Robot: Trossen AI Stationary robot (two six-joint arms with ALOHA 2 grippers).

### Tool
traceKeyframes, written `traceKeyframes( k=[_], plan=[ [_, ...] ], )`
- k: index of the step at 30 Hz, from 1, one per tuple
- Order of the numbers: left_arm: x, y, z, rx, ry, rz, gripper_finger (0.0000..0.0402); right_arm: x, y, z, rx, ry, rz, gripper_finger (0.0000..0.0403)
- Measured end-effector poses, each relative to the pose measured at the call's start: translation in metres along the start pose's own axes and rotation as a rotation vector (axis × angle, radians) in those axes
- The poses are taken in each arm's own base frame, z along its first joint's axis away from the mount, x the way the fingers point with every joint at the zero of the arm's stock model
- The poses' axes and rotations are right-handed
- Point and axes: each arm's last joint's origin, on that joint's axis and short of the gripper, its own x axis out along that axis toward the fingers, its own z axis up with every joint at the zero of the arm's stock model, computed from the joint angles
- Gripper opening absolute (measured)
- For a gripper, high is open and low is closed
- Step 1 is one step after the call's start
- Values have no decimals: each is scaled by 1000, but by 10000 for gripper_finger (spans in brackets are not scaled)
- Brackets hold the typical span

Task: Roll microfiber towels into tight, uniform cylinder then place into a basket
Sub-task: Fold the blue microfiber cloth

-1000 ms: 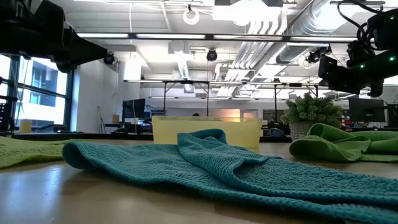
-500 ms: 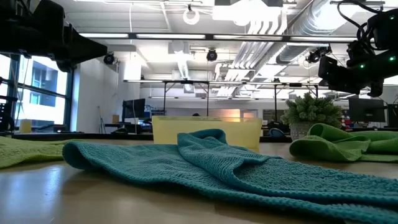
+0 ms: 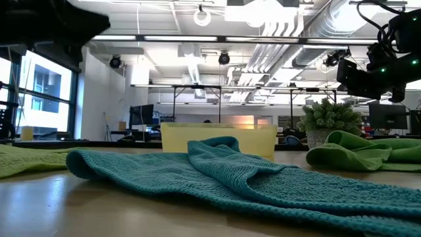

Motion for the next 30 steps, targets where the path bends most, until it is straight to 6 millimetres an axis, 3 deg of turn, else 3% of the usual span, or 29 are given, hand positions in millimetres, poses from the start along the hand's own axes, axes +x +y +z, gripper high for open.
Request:
traceKeyframes(
  k=[18,30],
  plan=[
    [0,-3,28,208,-196,-56,76,0,0,0,0,0,0,156],
    [27,-12,60,313,33,72,76,0,0,0,0,0,0,156]
  ],
)
